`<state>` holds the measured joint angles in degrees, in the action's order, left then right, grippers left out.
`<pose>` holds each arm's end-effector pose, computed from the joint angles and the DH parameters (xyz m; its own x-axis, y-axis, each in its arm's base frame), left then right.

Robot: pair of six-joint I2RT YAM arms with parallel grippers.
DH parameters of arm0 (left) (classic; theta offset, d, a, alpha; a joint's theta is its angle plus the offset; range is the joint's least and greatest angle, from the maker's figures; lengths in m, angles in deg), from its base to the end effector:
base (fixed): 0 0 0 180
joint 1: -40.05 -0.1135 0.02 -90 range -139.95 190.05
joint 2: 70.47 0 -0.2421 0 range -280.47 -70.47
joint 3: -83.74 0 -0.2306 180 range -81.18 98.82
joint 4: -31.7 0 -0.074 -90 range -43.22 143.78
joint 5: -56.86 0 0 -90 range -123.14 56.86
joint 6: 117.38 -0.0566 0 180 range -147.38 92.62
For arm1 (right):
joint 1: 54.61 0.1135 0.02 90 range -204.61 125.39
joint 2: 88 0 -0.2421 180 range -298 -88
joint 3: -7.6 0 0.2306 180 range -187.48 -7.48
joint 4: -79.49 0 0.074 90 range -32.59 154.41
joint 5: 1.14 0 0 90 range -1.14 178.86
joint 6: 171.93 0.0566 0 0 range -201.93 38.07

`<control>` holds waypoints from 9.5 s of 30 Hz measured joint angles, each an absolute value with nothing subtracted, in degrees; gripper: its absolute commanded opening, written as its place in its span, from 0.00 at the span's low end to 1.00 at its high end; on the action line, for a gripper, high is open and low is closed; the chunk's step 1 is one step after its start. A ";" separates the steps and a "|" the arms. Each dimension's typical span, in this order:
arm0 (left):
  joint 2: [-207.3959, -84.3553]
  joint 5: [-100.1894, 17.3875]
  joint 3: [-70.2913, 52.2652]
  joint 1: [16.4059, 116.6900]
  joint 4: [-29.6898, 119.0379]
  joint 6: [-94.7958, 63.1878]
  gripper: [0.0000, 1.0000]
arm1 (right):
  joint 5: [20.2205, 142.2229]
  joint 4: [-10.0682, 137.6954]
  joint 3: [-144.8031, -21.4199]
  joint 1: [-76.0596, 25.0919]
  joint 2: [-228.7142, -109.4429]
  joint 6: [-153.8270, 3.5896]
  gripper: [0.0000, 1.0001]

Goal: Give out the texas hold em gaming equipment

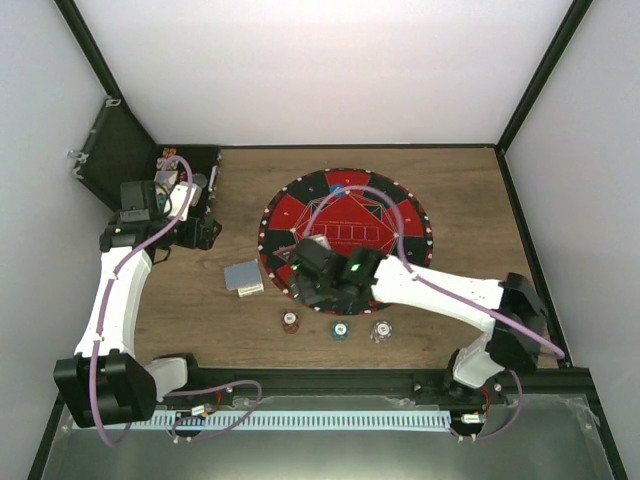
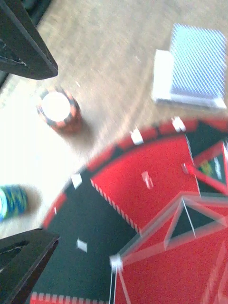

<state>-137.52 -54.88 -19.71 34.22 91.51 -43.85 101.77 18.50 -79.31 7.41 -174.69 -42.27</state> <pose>0.2348 0.0029 0.2771 -0.6942 0.1938 -0.6932 0.3522 0.9314 -0.0923 0.1518 0.2587 0.2434 -0.8319 -0.2399 -0.5004 -0.3620 0.9181 0.1616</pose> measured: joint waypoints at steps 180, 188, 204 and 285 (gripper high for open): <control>-135.83 -58.09 -16.82 32.08 96.01 -46.96 1.00 | 97.16 21.54 -86.54 16.37 -199.59 -47.43 0.39; -134.94 -58.09 -16.91 32.08 96.03 -46.96 1.00 | 97.09 20.92 -86.89 16.52 -199.59 -47.34 0.30; -134.89 -58.09 -16.96 32.08 96.21 -46.98 1.00 | 98.97 15.83 -93.39 14.82 -198.26 -48.33 0.22; -134.94 -58.85 -16.67 31.82 97.74 -46.93 1.00 | 96.94 26.32 -83.42 17.92 -200.31 -49.01 0.87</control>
<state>-134.94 -58.85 -16.67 31.82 97.74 -46.93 96.94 26.32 -83.42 17.92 -200.31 -49.01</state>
